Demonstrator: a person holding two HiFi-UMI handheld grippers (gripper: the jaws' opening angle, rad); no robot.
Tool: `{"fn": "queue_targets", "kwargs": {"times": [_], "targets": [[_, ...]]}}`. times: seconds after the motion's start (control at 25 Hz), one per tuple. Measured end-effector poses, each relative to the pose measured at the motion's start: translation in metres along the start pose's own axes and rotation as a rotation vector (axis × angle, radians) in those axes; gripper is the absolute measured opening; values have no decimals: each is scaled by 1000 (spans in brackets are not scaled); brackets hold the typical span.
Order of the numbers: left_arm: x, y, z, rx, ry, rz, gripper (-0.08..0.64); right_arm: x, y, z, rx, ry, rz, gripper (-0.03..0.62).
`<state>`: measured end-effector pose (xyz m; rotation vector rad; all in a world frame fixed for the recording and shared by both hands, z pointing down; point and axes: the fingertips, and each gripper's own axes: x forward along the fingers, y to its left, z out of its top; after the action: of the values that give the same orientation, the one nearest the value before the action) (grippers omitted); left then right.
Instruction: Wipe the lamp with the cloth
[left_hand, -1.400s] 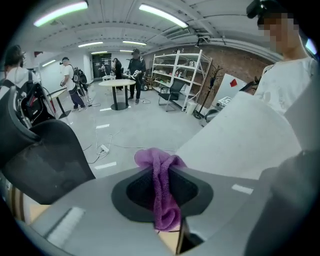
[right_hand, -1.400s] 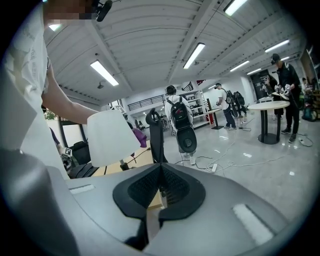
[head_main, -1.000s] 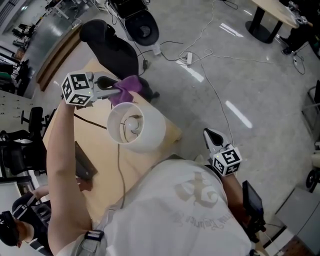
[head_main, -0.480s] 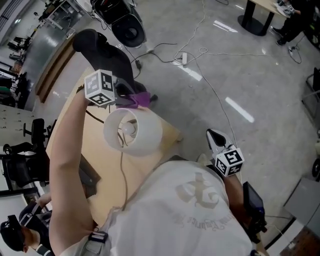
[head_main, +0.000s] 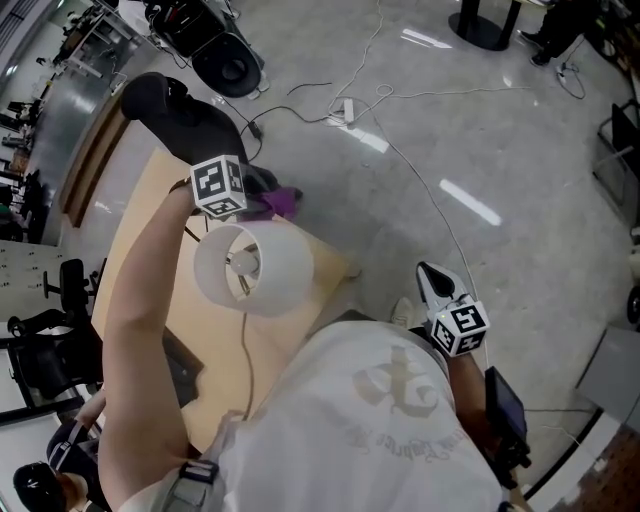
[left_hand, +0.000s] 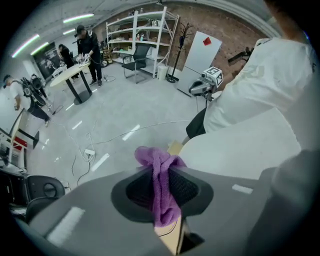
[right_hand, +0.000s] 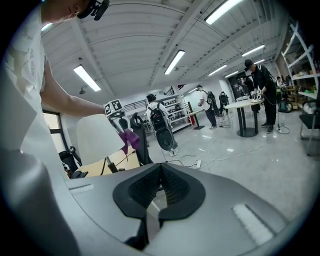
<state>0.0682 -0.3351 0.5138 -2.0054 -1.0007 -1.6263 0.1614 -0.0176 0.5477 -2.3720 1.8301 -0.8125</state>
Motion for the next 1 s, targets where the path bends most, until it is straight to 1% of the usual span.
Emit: {"fn": "queue_targets", "kwargs": {"times": [0.16,0.24,0.32,0.44,0.56,0.64,0.68,0.84,1.0], "targets": [[-22,12,8,-26,-74,93,73,5,-11,-3,-9,-10,8,12],[-43,7,13,-22,-108,125,72,7,-13,-3,-12,-14,20,12],[-73,-4,20,-4,-139,141,72,10,-7,-3,-16,-16,37,12],[-116,-27,37,44,-177,129,72,17,5,0,-26,-9,66,12],[-141,-55,52,85,-180,59,72,22,13,4,-34,-4,90,12],[-143,-70,58,98,-156,9,72,24,17,4,-35,-4,102,12],[-138,-74,58,109,-132,-8,72,24,18,4,-35,-3,106,12],[-97,-76,55,170,6,-70,72,23,20,-1,-36,3,113,12],[-54,-68,56,187,92,-154,72,18,13,-6,-25,6,89,12]]}}
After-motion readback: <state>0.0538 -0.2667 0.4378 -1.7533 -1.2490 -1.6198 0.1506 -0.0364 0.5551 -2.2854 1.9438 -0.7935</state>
